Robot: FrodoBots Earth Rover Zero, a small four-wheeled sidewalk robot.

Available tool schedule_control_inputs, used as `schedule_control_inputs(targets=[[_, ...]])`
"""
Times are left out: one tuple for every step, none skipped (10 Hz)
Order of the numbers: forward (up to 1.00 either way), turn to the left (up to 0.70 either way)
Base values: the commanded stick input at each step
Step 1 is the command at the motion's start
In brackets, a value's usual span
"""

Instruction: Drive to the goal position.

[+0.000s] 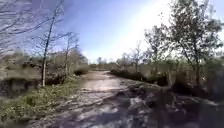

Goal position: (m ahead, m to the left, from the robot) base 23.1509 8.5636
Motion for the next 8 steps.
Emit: schedule_control_inputs(targets=[[0.70,0.00],[0.70,0.00],[0.70,0.00],[0.70,0.03],[0.70,0.16],[0.70,0.19],[0.70,0.20],[0.70,0.20]])
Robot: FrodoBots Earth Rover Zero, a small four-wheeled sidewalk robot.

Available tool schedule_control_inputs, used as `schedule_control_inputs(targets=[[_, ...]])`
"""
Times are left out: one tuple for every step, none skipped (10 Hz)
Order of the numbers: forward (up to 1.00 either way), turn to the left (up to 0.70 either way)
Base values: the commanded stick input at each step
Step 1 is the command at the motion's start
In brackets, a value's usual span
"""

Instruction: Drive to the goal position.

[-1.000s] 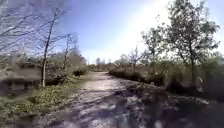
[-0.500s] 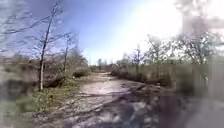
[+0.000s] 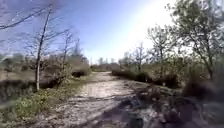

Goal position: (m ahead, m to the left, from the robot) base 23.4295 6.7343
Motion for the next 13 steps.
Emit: schedule_control_inputs(targets=[[0.70,0.20],[0.70,0.20],[0.70,0.20],[0.70,0.20],[0.70,0.20],[0.70,0.01],[0.70,0.00],[0.70,0.00],[0.70,0.00],[0.70,0.00],[0.70,-0.02],[0.70,-0.12],[0.70,-0.19]])
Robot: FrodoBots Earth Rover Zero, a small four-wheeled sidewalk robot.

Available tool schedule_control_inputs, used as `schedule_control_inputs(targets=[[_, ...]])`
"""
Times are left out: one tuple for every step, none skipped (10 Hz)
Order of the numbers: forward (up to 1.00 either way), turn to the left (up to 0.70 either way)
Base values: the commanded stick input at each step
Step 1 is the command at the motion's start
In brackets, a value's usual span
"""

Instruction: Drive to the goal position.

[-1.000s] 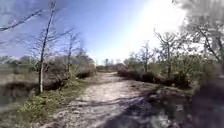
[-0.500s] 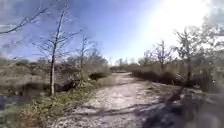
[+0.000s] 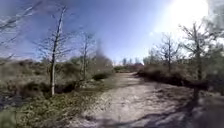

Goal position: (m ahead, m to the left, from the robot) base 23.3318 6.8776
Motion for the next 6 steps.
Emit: schedule_control_inputs(targets=[[0.70,-0.20],[0.70,-0.20],[0.70,-0.20],[0.70,-0.22],[0.70,-0.23],[0.70,-0.23]])
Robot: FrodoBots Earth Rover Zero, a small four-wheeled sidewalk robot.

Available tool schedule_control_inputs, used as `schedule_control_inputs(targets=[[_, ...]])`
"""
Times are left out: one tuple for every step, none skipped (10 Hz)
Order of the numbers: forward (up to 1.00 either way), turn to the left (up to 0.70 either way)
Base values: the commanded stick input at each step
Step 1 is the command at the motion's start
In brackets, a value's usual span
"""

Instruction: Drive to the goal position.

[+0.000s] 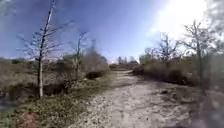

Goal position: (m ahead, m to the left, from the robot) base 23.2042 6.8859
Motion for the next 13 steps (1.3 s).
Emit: schedule_control_inputs(targets=[[0.70,-0.20],[0.70,-0.12],[0.70,-0.09],[0.70,-0.07],[0.70,-0.07],[0.70,-0.02],[0.70,0.00],[0.70,0.00],[0.70,0.01],[0.70,0.03],[0.70,0.09],[0.70,0.11],[0.70,0.03]])
